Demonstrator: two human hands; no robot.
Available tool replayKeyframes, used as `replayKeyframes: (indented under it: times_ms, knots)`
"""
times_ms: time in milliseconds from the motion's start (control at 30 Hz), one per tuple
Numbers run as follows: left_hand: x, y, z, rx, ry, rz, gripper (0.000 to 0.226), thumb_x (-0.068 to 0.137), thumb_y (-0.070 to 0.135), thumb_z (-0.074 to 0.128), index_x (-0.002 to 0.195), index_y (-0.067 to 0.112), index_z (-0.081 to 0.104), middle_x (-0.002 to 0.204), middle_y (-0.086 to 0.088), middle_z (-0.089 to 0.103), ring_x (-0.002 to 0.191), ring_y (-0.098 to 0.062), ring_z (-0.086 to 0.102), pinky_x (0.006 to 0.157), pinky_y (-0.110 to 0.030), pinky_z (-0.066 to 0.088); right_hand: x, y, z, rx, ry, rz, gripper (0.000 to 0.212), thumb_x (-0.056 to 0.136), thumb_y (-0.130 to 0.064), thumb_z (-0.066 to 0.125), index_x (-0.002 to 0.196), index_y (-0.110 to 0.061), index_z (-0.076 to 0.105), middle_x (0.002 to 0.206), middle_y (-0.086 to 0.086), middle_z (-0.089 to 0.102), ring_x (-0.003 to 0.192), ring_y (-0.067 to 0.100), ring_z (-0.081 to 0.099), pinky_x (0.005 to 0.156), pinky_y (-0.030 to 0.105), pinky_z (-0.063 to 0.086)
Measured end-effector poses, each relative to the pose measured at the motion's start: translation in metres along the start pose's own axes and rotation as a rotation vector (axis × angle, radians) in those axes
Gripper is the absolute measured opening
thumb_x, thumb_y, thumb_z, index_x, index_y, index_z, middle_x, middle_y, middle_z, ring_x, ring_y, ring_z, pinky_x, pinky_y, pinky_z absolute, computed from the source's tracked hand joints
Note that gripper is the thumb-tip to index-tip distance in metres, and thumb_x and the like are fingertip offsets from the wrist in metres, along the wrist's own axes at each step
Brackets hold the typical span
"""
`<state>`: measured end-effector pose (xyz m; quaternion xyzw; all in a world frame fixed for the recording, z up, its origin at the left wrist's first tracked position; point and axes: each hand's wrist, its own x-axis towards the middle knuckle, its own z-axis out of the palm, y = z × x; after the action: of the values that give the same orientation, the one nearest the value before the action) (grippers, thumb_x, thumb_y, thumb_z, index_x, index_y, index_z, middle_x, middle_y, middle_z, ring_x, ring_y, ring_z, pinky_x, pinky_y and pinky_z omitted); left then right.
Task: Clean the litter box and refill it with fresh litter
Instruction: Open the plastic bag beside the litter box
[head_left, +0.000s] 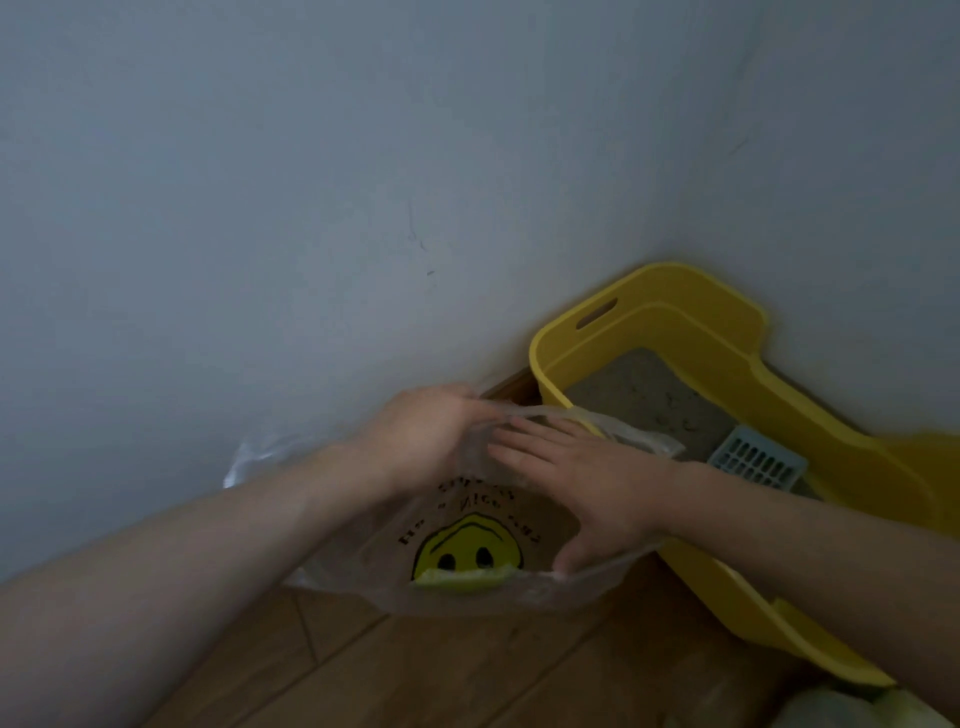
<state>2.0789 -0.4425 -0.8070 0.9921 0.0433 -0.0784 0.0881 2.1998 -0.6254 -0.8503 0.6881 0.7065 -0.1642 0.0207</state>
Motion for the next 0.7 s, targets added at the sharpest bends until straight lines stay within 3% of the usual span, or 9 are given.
replayKeyframes:
  times_ms: [133,200,267,367,500,567,633,700]
  knots:
    - [0.007,-0.002,0.006,-0.187,0.051,-0.031,0.056,0.080,0.008,0.055,0.133,0.025,0.059,0.119,-0.004,0.066,0.106,-0.023,0.062,0.088,-0.028,0.049,-0.010,0.003,-0.008,0.141,0.127,0.097,0.109,0.081,-0.063,0.067,0.159,-0.025,0.001,0.167,-0.008,0.000,0.151,0.009,0.001,0.116,0.021,0.001]
    - [0.006,-0.002,0.006,-0.249,0.063,-0.052,0.057,0.080,0.000,0.060,0.133,0.021,0.061,0.119,-0.004,0.066,0.092,-0.013,0.060,0.078,-0.009,0.040,-0.015,0.005,-0.012,0.173,0.163,0.127,0.105,0.082,-0.064,0.065,0.158,-0.026,0.002,0.167,-0.008,0.002,0.151,0.008,0.002,0.117,0.021,0.005]
    - [0.004,-0.002,0.005,-0.304,0.067,-0.069,0.057,0.082,0.000,0.063,0.135,0.021,0.059,0.122,-0.002,0.064,0.079,-0.002,0.052,0.070,0.000,0.031,-0.021,0.006,-0.013,0.203,0.182,0.154,0.104,0.083,-0.065,0.063,0.158,-0.027,0.003,0.166,-0.009,0.003,0.151,0.007,0.003,0.119,0.024,0.008]
    - [-0.002,0.001,0.001,-0.439,0.037,-0.091,0.055,0.085,0.005,0.066,0.135,0.027,0.056,0.123,0.006,0.062,0.071,0.006,0.054,0.065,0.001,0.034,-0.030,0.005,-0.013,0.238,0.198,0.185,0.102,0.083,-0.067,0.061,0.158,-0.029,0.003,0.166,-0.012,0.004,0.150,0.003,0.004,0.121,0.024,0.011]
    - [-0.013,0.005,-0.006,-0.683,-0.053,-0.078,0.068,0.083,-0.007,0.067,0.113,0.051,0.047,0.094,0.031,0.064,0.066,0.015,0.060,0.054,-0.002,0.040,-0.041,0.000,-0.016,0.270,0.227,0.216,0.100,0.083,-0.068,0.061,0.157,-0.032,0.004,0.165,-0.015,0.009,0.150,0.002,0.010,0.120,0.024,0.014]
    - [-0.015,0.009,-0.009,-0.636,-0.071,-0.091,0.069,0.082,-0.007,0.068,0.121,0.047,0.048,0.096,0.025,0.064,0.064,0.019,0.058,0.054,0.000,0.038,-0.046,-0.004,-0.023,0.283,0.256,0.227,0.099,0.083,-0.067,0.062,0.157,-0.033,0.006,0.164,-0.016,0.011,0.149,0.000,0.011,0.119,0.023,0.015]
    - [-0.016,0.015,-0.015,-0.524,-0.041,-0.103,0.069,0.081,-0.002,0.070,0.137,0.030,0.048,0.111,0.013,0.057,0.065,0.021,0.056,0.056,0.002,0.036,-0.052,-0.009,-0.033,0.306,0.295,0.238,0.097,0.083,-0.064,0.064,0.157,-0.034,0.009,0.163,-0.017,0.014,0.146,-0.004,0.011,0.118,0.021,0.016]
    - [-0.015,0.019,-0.019,-0.430,-0.028,-0.106,0.069,0.080,0.001,0.071,0.142,0.022,0.047,0.125,0.005,0.055,0.071,0.012,0.055,0.062,0.005,0.034,-0.059,-0.014,-0.042,0.315,0.347,0.254,0.094,0.085,-0.061,0.064,0.157,-0.032,0.012,0.163,-0.016,0.018,0.145,-0.004,0.016,0.115,0.019,0.018]
